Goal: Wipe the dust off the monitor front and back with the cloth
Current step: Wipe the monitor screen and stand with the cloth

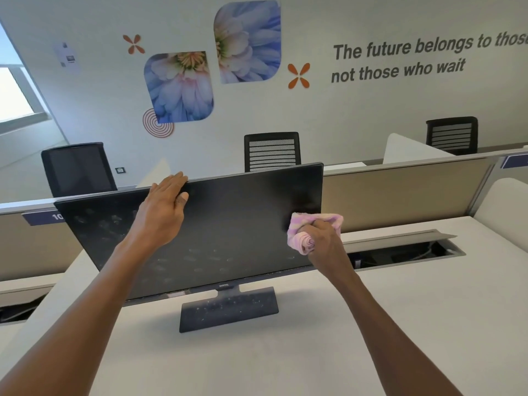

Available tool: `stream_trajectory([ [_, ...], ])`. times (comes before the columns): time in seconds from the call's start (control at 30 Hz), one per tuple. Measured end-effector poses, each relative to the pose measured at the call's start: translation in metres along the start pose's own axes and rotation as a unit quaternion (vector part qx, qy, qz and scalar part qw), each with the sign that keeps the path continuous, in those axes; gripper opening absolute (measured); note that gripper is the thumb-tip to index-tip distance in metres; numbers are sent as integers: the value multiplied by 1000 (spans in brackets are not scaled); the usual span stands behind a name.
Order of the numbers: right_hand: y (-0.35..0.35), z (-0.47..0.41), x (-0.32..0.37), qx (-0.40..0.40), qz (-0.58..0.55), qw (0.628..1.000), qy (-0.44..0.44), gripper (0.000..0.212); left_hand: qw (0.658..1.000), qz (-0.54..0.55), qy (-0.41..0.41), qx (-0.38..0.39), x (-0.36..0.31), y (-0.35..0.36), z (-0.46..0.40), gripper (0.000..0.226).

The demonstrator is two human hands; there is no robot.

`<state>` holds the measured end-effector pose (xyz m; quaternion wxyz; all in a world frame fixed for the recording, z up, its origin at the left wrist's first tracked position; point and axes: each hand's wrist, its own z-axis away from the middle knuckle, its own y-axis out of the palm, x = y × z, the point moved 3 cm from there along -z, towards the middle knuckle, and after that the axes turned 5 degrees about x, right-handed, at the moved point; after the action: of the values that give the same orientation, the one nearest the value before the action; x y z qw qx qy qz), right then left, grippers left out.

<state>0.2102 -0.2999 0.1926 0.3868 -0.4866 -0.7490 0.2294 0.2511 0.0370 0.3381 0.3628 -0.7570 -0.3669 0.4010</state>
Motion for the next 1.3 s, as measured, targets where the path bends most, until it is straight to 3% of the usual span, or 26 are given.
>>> stream_trajectory([
  [0.2, 33, 26, -6, 64, 11, 998, -7, 18, 1000, -1, 5, -3, 1, -2, 1, 45],
  [0.33, 21, 18, -5, 33, 26, 999, 35, 11, 1000, -1, 7, -5, 1, -1, 2, 45],
  [0.43, 21, 6, 25, 2, 5, 1000, -3, 13, 1000, -4, 5, -3, -1, -1, 1, 46],
  [0.6, 47, 28, 20, 75, 13, 996, -49, 22, 1000, 1, 5, -2, -1, -3, 3, 46],
  [0.73, 37, 26, 12, 30, 20, 999, -14, 12, 1000, 0, 7, 3, 0, -3, 2, 47],
  [0.83, 30, 10, 43, 5, -6, 999, -32, 17, 1000, 4, 4, -1, -3, -2, 4, 47],
  [0.93, 50, 12, 69, 72, -22, 996, -47, 37, 1000, 5, 0, 0, -5, -4, 5, 47],
  [1.03, 70, 27, 62, 115, -1, 993, -36, 39, 1000, 5, 3, 3, -3, -6, 5, 46],
  [1.17, 65, 25, 61, 66, -16, 998, -1, 39, 1000, 9, 3, 5, -4, -5, 4, 46],
  [1.3, 61, 8, 107, 43, -38, 997, -53, 44, 1000, 16, 1, 1, -5, -4, 4, 46],
])
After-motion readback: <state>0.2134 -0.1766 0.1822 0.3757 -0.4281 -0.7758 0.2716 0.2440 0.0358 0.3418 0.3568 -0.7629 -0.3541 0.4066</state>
